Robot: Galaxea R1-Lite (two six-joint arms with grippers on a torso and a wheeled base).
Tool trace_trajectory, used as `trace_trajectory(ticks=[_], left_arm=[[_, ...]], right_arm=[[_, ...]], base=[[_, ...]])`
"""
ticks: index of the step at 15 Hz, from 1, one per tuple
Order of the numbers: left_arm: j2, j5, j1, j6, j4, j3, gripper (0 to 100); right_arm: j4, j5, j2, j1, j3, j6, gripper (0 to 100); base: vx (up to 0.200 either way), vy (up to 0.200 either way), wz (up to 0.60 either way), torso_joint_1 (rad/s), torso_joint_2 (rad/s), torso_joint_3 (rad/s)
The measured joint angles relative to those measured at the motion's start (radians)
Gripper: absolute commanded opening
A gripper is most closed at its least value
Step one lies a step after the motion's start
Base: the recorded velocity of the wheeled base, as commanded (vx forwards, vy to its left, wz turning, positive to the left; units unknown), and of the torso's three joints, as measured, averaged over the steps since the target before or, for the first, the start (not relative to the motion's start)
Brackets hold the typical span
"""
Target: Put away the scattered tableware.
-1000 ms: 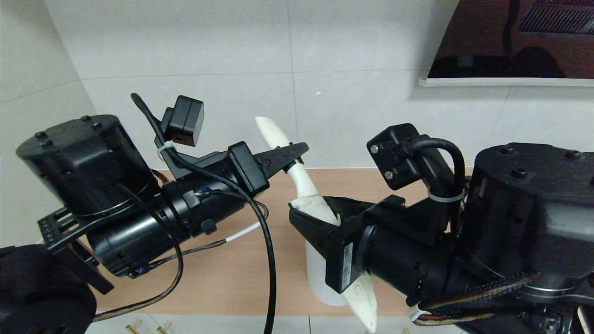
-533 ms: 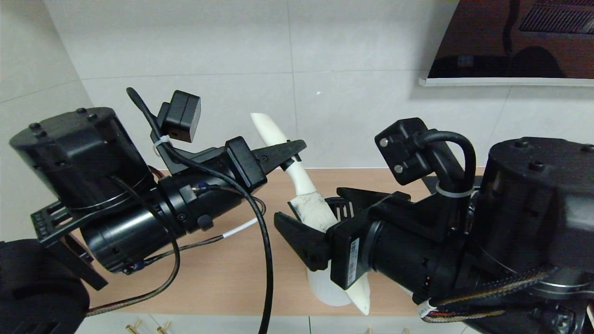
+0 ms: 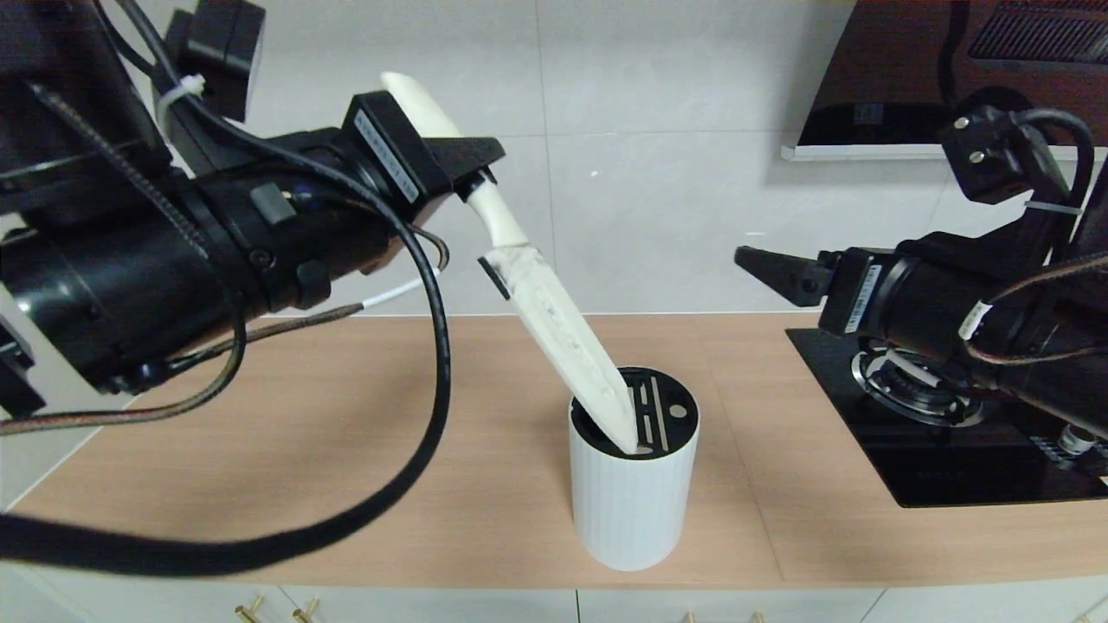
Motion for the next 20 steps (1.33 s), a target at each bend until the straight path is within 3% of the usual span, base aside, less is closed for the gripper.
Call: trace_trajectory(ticks=[1,3,5,7,9,11,15,20], left_arm=[[0.012,0.089,-0.011,0.046,0.005,-0.047,0],[0.028,0.189,-0.039,0.111,0.012,-0.073,0],[0.04,0.3,-0.071,0.247,-0.007,-0.053,0],[0.056,0.4,-0.13,0.369,-0.129,-0.022,0],[0.097,0.52,-0.178,0.453,-0.226,0.0,0],[0.155,0.571,-0.2,0.519,-0.346,0.008,0],[0.237,0.604,-0.221,0.591,-0.469,0.025,0],[0.291,0.606,-0.241,0.589,-0.477,0.043,0]], right_arm=[[0.015,0.024,-0.005,-0.06,0.027,0.026,100],[0.023,0.036,0.001,-0.11,0.059,0.053,100],[0.022,0.036,0.006,-0.124,0.087,0.053,100],[0.022,0.036,0.013,-0.127,0.1,0.053,100],[0.021,0.034,0.016,-0.128,0.104,0.053,100],[0.021,0.033,0.016,-0.128,0.105,0.053,100],[0.021,0.032,0.021,-0.128,0.106,0.053,100],[0.021,0.032,0.03,-0.126,0.112,0.053,100]], base=[[0.0,0.0,0.0,0.0,0.0,0.0],[0.0,0.0,0.0,0.0,0.0,0.0],[0.0,0.0,0.0,0.0,0.0,0.0],[0.0,0.0,0.0,0.0,0.0,0.0],[0.0,0.0,0.0,0.0,0.0,0.0],[0.0,0.0,0.0,0.0,0.0,0.0],[0.0,0.0,0.0,0.0,0.0,0.0],[0.0,0.0,0.0,0.0,0.0,0.0]])
